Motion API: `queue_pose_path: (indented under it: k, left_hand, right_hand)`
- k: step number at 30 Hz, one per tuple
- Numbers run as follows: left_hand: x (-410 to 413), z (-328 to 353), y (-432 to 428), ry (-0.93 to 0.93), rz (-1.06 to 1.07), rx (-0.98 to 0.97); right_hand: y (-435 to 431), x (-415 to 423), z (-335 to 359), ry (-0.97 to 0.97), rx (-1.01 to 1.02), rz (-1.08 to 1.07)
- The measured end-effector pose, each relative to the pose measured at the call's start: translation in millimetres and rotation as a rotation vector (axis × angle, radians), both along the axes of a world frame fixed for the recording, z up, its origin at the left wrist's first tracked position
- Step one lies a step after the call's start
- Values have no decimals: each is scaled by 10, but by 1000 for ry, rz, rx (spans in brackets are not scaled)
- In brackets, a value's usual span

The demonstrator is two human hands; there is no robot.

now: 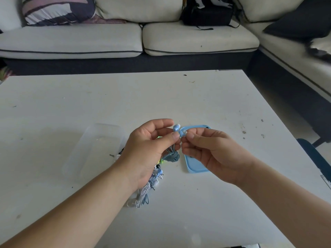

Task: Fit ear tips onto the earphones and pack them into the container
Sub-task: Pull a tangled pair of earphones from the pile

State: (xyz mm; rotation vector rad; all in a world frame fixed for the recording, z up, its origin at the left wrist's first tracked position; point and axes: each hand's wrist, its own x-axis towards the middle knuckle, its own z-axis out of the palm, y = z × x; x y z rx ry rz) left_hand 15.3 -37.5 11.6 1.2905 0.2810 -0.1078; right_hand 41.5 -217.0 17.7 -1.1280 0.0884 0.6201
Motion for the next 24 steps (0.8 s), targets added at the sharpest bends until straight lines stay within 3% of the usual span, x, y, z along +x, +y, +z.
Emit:
queue_pose_path:
  k: [11, 24]
  left_hand:
    - [-13, 6, -4, -46, 14, 51]
    - [-56, -58, -79, -117, 106, 91]
  right_hand:
    - [67, -9, -27, -105, -30, -49]
    - [198, -80, -75, -58, 42, -168]
